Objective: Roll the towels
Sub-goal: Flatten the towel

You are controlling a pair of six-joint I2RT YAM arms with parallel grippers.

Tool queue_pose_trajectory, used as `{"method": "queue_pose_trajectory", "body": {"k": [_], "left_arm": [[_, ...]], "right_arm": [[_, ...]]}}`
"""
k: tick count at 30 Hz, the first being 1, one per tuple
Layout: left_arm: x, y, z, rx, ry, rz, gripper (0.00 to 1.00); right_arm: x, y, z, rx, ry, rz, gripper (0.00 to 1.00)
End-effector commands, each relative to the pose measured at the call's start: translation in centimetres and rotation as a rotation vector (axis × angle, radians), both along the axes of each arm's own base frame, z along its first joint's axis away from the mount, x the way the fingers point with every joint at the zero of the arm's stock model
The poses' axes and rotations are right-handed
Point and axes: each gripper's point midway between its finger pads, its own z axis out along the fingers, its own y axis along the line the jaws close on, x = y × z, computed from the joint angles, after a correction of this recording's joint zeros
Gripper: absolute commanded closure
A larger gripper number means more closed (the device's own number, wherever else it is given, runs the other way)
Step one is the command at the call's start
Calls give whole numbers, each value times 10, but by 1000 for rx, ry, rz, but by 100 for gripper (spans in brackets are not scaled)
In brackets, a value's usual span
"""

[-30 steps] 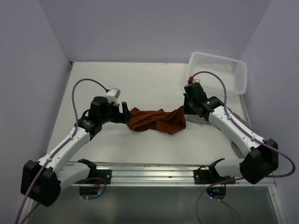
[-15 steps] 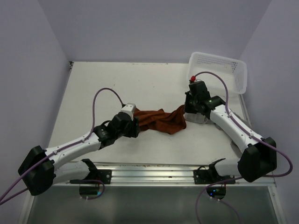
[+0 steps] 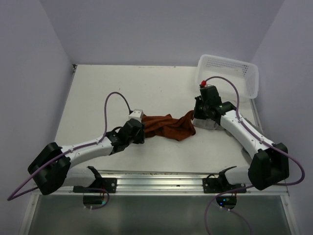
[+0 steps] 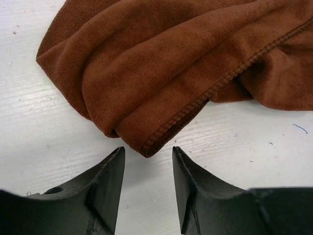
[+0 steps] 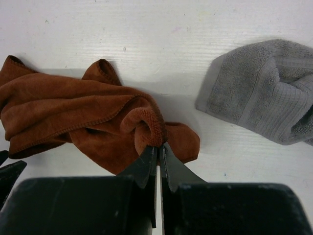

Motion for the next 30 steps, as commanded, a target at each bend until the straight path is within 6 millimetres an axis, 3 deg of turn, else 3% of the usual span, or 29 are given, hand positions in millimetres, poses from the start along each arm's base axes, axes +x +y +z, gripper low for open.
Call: {"method": "queue_pose_trajectory", "body": {"k": [1, 7, 9, 16, 21, 24, 30], "left_arm": [[14, -2, 3, -20, -68, 53, 54], [27, 19, 5, 63, -131, 147, 68], [31, 17, 8, 67, -144, 145, 71], [37, 16, 10, 105, -159, 130, 100], [40, 20, 24, 127, -178, 138, 100], [48, 24, 55, 137, -231, 158, 100], [69, 28, 144, 188, -363, 169, 100]], "right_arm": [[4, 4, -3, 27, -7, 29, 100], [2, 1, -4, 27, -13, 31, 100], [2, 1, -2, 30, -19, 30, 100], [5, 6, 21, 59, -54, 41, 100], [5, 4, 41, 58, -82, 42, 100], [8, 4, 60, 58, -108, 44, 100], [21, 3, 118, 35, -183, 58, 100]]}}
